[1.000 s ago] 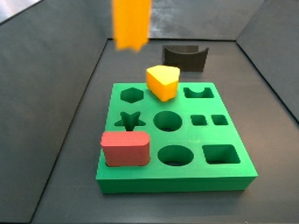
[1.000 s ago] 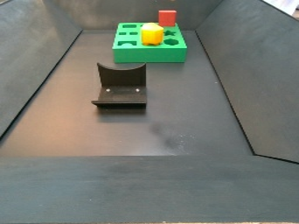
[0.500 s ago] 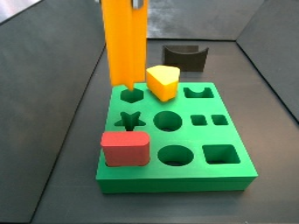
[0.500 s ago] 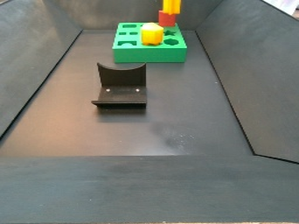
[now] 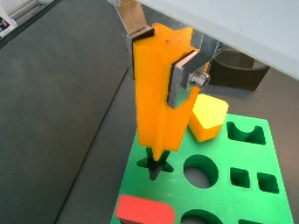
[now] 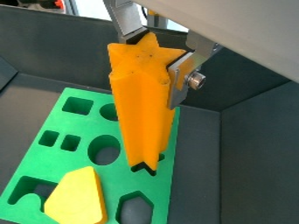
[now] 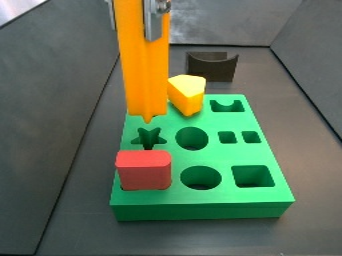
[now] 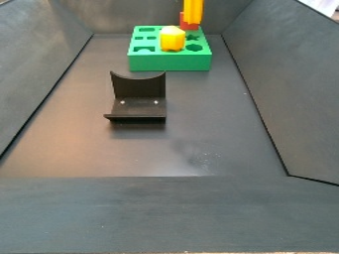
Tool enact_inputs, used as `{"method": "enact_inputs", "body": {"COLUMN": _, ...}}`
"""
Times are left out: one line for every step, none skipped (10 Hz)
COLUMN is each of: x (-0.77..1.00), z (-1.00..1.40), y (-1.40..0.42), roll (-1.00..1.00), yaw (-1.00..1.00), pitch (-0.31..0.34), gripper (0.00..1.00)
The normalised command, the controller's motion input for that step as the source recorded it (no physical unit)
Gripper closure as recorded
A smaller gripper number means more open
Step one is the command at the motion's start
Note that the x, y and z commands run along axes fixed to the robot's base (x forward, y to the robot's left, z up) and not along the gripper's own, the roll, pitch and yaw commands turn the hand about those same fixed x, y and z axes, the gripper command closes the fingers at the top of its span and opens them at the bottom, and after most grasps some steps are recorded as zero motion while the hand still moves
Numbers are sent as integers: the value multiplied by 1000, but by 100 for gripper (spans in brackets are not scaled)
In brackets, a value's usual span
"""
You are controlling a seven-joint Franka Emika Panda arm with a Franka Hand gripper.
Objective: Pick up the star object. Move up. Place the star object on the fixture. Regrasp the star object. Move to above the board. Insert the star object.
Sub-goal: Insert the star object.
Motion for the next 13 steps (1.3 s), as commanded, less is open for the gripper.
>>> {"method": "enact_inputs", "body": {"x": 0, "z": -946, "y": -191, "roll": 60, "yaw": -106, "pitch": -93, "gripper": 100}}
{"method": "enact_inputs", "body": {"x": 0, "z": -923, "y": -200, "roll": 119, "yaw": -89, "pitch": -154, "gripper": 100}}
{"method": "enact_inputs", "body": {"x": 0, "z": -151, "y": -37, "roll": 0, "yaw": -86, "pitch": -143, "gripper": 100}}
{"method": "enact_inputs", "body": {"x": 0, "z": -343, "y": 0, "roll": 0, "yaw": 0, "pitch": -46, "gripper": 100}}
{"method": "enact_inputs", "body": {"x": 0, "z": -791, "y": 91, "roll": 147, "yaw": 20, "pitch": -74, "gripper": 100}}
{"method": "enact_inputs", "body": {"x": 0, "z": -620, "y": 0, "roll": 71, "yaw": 0, "pitch": -97, "gripper": 100}}
{"method": "enact_inputs", "body": {"x": 14, "z": -149, "y": 6, "roll": -11, "yaw": 0, "pitch": 0, "gripper": 100}}
{"method": "enact_inputs", "body": {"x": 49, "z": -249, "y": 0, "roll": 0, "yaw": 0, "pitch": 0, "gripper": 100}}
{"method": "enact_inputs", "body": {"x": 89, "z": -331, "y": -49, "roll": 0, "yaw": 0, "pitch": -17, "gripper": 100}}
{"method": "enact_inputs", "body": {"x": 0, "z": -857, "y": -177, "roll": 171, "yaw": 0, "pitch": -146, "gripper": 100}}
{"method": "enact_inputs", "body": {"x": -6, "z": -863, "y": -120, "roll": 196, "yaw": 0, "pitch": -131, "gripper": 100}}
{"method": "enact_inputs", "body": {"x": -20, "z": -869, "y": -106, "roll": 196, "yaw": 0, "pitch": -127, "gripper": 100}}
{"method": "enact_inputs", "body": {"x": -220, "z": -231, "y": 0, "roll": 0, "yaw": 0, "pitch": -270, "gripper": 100}}
